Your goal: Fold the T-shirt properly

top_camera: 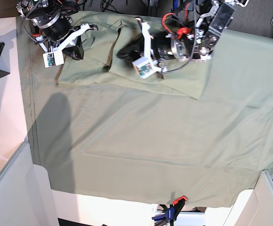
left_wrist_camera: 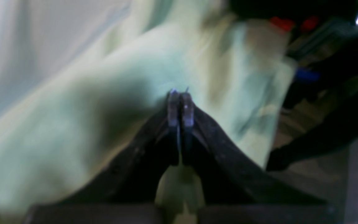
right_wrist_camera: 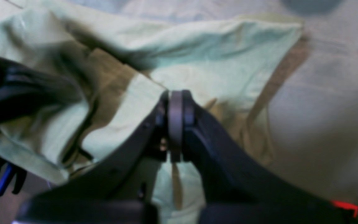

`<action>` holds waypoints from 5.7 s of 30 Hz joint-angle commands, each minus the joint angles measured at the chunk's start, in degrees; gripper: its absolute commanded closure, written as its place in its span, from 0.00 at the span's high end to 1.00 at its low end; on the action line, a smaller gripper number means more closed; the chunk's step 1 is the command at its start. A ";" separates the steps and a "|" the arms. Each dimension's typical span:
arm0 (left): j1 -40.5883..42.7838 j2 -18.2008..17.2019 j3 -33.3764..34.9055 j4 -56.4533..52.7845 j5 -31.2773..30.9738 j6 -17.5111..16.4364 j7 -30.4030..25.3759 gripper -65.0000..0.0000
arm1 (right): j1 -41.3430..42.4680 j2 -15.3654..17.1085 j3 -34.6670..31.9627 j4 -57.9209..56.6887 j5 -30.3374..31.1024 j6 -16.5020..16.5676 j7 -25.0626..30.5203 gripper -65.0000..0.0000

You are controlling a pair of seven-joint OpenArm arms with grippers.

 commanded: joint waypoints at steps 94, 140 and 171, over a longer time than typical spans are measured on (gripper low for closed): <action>9.27 -20.59 -30.27 12.41 -20.61 -0.67 8.17 0.00 | 9.64 -10.69 -15.98 -7.34 -0.04 -0.87 -1.07 0.00; -1.49 -11.50 11.50 10.21 -2.27 -0.67 4.44 0.00 | 33.16 -4.59 -7.87 -28.24 -5.18 -0.81 8.52 0.00; -11.21 -21.42 8.85 2.43 -4.26 -0.67 5.38 0.00 | 31.58 1.11 -17.73 -28.28 -6.32 -0.83 3.06 0.00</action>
